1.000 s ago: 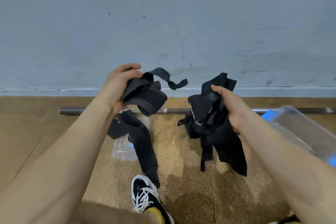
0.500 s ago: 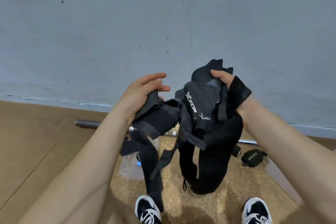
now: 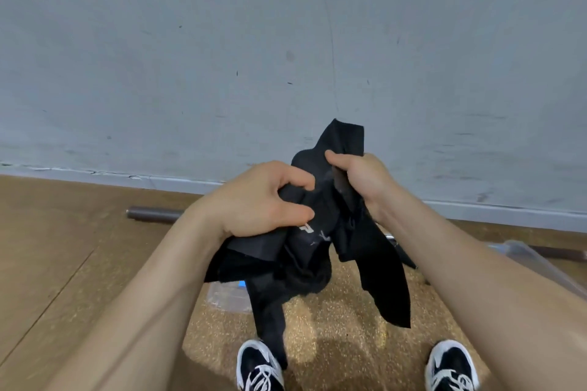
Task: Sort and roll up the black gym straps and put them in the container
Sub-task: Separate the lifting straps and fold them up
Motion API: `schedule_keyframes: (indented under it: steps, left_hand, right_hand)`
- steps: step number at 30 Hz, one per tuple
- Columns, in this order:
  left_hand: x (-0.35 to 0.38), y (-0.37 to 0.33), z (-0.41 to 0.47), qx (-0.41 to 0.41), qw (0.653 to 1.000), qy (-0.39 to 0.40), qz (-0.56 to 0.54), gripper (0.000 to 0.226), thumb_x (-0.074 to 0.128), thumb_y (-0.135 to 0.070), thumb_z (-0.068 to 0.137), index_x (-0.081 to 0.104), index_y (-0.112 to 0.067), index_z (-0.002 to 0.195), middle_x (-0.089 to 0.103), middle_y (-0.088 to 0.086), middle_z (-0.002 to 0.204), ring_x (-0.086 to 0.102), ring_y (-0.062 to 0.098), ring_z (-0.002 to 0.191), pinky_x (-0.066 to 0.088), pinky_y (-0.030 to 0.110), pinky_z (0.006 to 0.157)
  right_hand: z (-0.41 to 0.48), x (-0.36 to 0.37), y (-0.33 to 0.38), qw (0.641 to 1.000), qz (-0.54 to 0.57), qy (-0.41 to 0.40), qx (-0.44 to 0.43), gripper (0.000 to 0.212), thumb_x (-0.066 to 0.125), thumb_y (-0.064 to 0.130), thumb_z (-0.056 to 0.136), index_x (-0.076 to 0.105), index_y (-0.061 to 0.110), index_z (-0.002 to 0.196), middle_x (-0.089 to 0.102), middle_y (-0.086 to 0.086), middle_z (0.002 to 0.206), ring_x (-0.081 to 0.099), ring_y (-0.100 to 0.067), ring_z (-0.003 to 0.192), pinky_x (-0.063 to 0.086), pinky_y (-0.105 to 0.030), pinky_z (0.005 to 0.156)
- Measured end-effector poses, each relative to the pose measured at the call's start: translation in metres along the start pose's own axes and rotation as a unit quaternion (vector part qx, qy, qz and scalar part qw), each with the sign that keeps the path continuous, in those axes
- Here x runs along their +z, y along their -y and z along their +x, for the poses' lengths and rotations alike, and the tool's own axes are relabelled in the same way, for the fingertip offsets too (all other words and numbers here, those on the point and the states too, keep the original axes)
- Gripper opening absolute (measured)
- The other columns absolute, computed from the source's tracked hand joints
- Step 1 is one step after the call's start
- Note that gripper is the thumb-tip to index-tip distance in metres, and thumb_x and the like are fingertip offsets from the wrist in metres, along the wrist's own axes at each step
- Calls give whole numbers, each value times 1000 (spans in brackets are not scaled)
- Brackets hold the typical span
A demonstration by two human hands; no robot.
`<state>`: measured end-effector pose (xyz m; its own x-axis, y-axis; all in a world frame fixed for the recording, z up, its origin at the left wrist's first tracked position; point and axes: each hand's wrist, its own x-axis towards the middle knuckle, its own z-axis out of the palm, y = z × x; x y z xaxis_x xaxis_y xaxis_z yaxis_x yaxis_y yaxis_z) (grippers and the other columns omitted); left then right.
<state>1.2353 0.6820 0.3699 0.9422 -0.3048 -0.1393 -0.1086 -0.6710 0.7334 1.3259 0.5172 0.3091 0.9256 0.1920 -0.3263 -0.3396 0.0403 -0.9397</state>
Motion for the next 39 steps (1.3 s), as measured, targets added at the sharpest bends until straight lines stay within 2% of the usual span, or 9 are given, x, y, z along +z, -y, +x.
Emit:
schedule_keyframes:
  steps: [7,13,16,20,24,27,33,36,39]
  left_hand:
    - [-14,19,-8,-74,992,-90,-45,21,71,-11,88,77,-30,93,77,-8,84,73,11,83,55,30,81]
    - [23,-20,-15,96,943,-44,316,10,56,-17,77,61,-25,77,59,-6,65,52,14,67,43,32,63]
    - [26,-23,-27,80,985,-20,151,39,58,-10,77,73,-43,89,71,-26,83,65,-3,82,51,23,78]
    - [2,10,-14,-3,974,-225,-36,26,63,-12,81,75,-35,82,73,-19,74,66,0,74,53,20,74]
    - [-24,26,-14,-35,832,-421,-361,14,63,-4,89,72,-15,91,73,-2,76,67,13,71,54,23,67]
    - [-25,24,-11,-22,768,-478,-426,13,61,-4,90,70,-13,85,70,1,74,65,15,70,53,28,69]
    - [-12,14,-4,-18,804,-394,-445,11,58,-6,94,68,-11,92,71,4,79,67,16,72,54,28,66]
    - [-14,18,1,-33,789,-360,-497,11,57,-8,94,67,-13,94,71,7,84,67,21,77,56,35,75]
    - [-9,21,9,-29,782,-334,-525,13,57,-8,93,68,-14,96,71,10,91,67,26,87,54,44,89]
  right_hand:
    - [-12,-7,18,999,13,25,-35,16,66,20,91,73,7,95,77,-7,87,73,-20,74,58,-30,70]
    - [3,-5,-18,993,3,-116,11,4,63,7,85,60,4,86,61,-15,81,62,-27,73,49,-33,62]
    - [13,-32,-18,981,10,-195,18,7,62,4,84,57,5,80,60,-15,83,60,-27,73,49,-35,65]
    - [11,-43,-2,993,-21,-113,3,11,67,18,93,65,8,87,69,-6,74,65,-15,54,52,-23,49]
    - [10,-55,-8,990,-33,-137,7,14,66,19,94,63,6,98,66,-6,77,65,-13,52,45,-18,39]
    - [14,-57,-23,988,-44,-148,20,16,65,14,95,61,0,102,64,-10,74,63,-15,44,44,-19,37]
    - [22,-50,-51,944,-322,-29,72,35,71,25,89,61,4,115,65,-15,106,63,-26,83,46,-29,65]
    - [21,-42,-39,872,-485,66,19,82,70,25,88,24,24,155,38,-9,150,47,-32,131,42,-38,103]
    - [-2,-31,-13,891,-371,260,-38,99,67,-5,78,26,52,148,33,11,152,47,-17,131,43,-38,108]
